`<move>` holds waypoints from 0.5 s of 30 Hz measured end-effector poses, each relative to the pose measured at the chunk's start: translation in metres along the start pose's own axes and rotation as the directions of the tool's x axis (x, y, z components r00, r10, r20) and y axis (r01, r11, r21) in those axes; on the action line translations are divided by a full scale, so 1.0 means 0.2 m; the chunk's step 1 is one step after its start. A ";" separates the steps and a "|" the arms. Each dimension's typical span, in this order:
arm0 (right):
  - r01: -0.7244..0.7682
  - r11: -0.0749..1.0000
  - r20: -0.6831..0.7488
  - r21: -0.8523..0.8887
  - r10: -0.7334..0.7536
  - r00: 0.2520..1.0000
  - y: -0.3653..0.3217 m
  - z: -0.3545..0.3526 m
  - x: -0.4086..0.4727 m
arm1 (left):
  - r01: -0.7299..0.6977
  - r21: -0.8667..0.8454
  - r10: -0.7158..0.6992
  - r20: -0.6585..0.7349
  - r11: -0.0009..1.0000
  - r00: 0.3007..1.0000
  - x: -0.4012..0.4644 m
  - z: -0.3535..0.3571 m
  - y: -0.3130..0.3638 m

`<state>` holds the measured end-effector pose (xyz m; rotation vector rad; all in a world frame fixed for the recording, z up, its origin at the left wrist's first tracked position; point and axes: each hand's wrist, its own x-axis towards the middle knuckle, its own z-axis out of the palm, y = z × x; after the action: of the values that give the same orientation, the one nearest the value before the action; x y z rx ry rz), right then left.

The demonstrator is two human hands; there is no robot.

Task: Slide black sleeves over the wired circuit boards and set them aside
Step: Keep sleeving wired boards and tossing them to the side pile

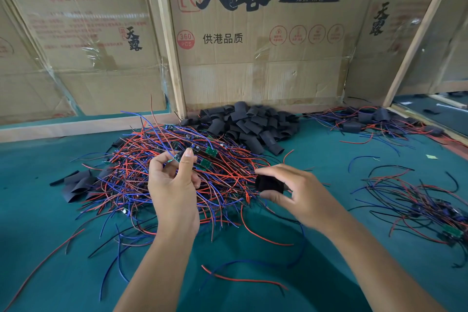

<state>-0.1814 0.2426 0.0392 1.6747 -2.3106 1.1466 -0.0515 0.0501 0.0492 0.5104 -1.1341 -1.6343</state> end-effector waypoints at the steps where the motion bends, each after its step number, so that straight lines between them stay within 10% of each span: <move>1: 0.005 1.000 0.009 0.001 -0.005 1.000 0.00 0.00 0.00 | 0.011 -0.014 -0.011 -0.009 1.000 1.000 0.00 0.00 0.00; 15: 0.032 0.999 -0.002 -0.010 -0.032 0.999 -0.02 0.01 0.00 | 0.039 -0.047 -0.041 -0.042 0.998 0.998 0.02 0.00 -0.02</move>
<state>-0.1771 0.2403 0.0400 1.6993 -2.2755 1.1284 -0.0550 0.0471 0.0454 0.5391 -1.0584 -1.6720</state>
